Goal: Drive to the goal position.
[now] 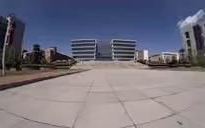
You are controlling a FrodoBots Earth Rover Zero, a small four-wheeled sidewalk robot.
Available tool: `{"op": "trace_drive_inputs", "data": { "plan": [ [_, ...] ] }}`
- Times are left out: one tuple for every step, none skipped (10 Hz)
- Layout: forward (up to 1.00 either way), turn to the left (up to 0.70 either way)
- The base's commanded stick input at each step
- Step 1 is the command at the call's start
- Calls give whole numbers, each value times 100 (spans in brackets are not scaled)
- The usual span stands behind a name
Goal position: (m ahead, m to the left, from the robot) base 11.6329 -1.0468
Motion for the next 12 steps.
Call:
{"op": "trace_drive_inputs", "data": {
  "plan": [
    [70,1],
    [70,1],
    [70,1],
    [70,1],
    [70,1],
    [70,1],
    [70,1],
    [70,1],
    [70,1],
    [70,1],
    [70,1],
    [70,1]
  ]
}}
